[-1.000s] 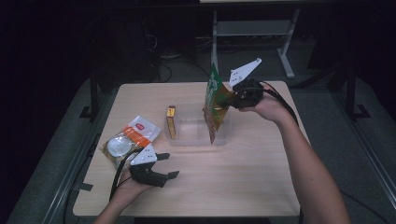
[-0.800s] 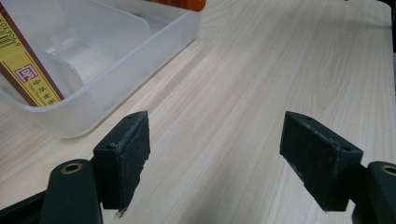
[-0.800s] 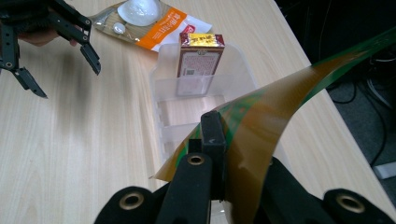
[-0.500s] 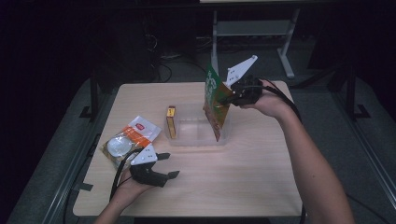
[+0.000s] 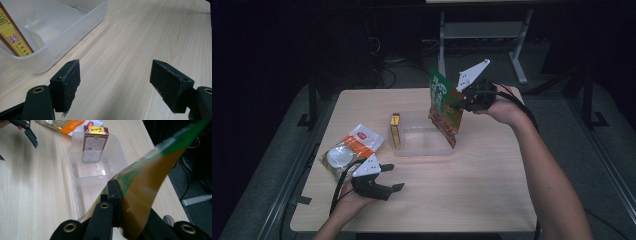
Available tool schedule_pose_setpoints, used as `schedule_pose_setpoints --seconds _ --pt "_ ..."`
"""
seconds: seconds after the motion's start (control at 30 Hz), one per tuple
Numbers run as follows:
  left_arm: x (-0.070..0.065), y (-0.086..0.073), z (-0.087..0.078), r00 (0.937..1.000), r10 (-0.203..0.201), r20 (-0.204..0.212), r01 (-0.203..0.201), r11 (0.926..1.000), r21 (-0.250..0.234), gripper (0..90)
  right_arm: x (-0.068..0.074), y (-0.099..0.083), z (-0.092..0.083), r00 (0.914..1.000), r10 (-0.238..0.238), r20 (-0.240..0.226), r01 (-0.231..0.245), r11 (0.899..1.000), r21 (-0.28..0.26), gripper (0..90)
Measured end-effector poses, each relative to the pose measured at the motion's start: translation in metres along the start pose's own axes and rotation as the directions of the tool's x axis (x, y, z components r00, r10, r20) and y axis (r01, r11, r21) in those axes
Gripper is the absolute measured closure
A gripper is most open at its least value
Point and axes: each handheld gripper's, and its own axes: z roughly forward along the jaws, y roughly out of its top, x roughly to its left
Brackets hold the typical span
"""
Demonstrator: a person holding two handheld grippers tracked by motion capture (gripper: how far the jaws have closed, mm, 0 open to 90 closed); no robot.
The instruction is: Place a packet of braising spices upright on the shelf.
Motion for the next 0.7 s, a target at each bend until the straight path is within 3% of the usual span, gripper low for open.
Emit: schedule_pose_setpoints --seconds 0.13,0.7 --pt "0.000 0.000 0.000 1.0000 -0.008 0.001 0.008 1.0000 -0.004 23.9 -0.002 0.003 0.000 0.9998 -0.017 0.009 0.017 1.000 0.008 89.6" --pt "-0.001 -0.001 0.003 0.9998 -0.002 0.018 0.001 0.9998 0.018 23.8 0.005 -0.024 0.030 0.9962 0.081 -0.032 -0.081 0.997 -0.017 89.5"
